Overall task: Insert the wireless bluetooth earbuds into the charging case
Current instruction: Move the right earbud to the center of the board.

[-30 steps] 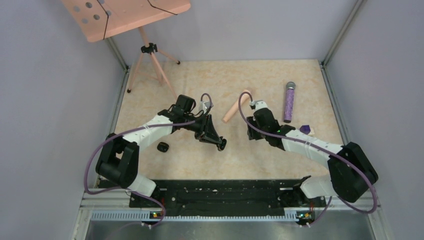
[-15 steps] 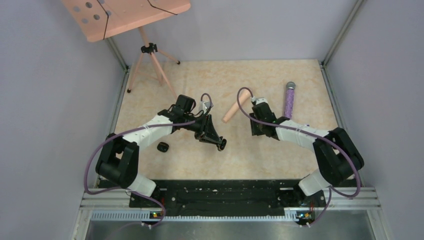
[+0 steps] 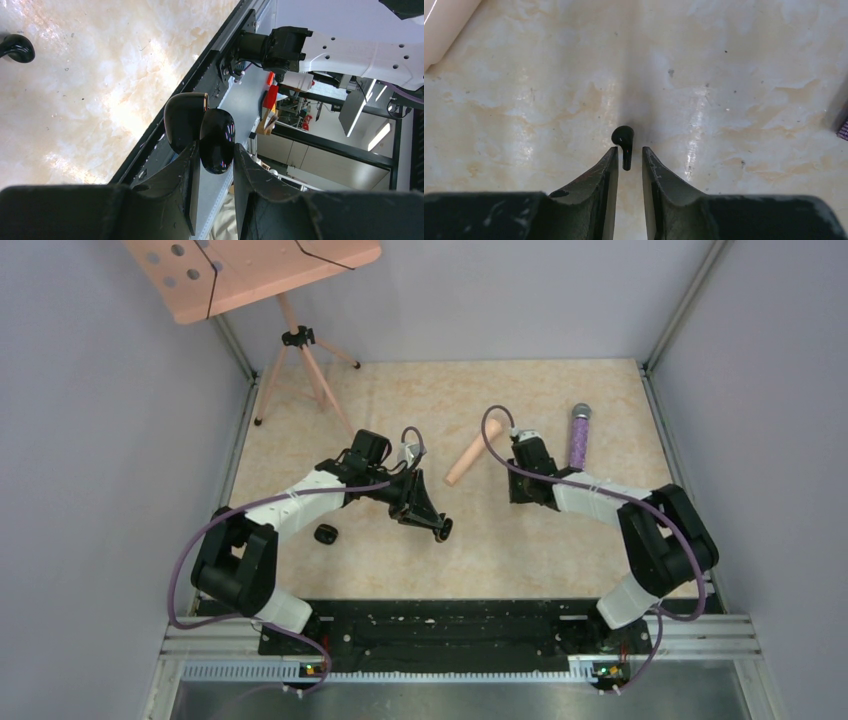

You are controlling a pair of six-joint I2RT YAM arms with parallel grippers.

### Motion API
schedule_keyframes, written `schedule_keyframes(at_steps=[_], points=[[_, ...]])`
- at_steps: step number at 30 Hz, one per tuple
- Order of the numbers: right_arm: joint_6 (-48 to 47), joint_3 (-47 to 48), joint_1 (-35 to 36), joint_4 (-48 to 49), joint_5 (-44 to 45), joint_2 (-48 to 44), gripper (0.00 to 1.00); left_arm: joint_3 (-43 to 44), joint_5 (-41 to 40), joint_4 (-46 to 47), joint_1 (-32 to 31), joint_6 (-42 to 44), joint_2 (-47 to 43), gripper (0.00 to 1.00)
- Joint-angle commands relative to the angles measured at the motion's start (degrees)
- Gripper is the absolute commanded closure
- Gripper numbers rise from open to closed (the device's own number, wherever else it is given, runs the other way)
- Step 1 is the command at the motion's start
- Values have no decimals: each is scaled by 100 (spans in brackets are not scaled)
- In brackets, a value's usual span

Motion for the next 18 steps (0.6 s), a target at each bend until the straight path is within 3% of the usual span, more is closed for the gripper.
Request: schedule_keyframes(at_steps=[1,9,18], points=[[155,-195,-270,386,-221,-342,81,74,106,72,28,115,-119,100],[298,-377,-376,450,-396,-382,99,79,113,73,29,124,-111,100],[508,-733,-988,529,-840,-639,100,52,106,73,38,132,-154,100]])
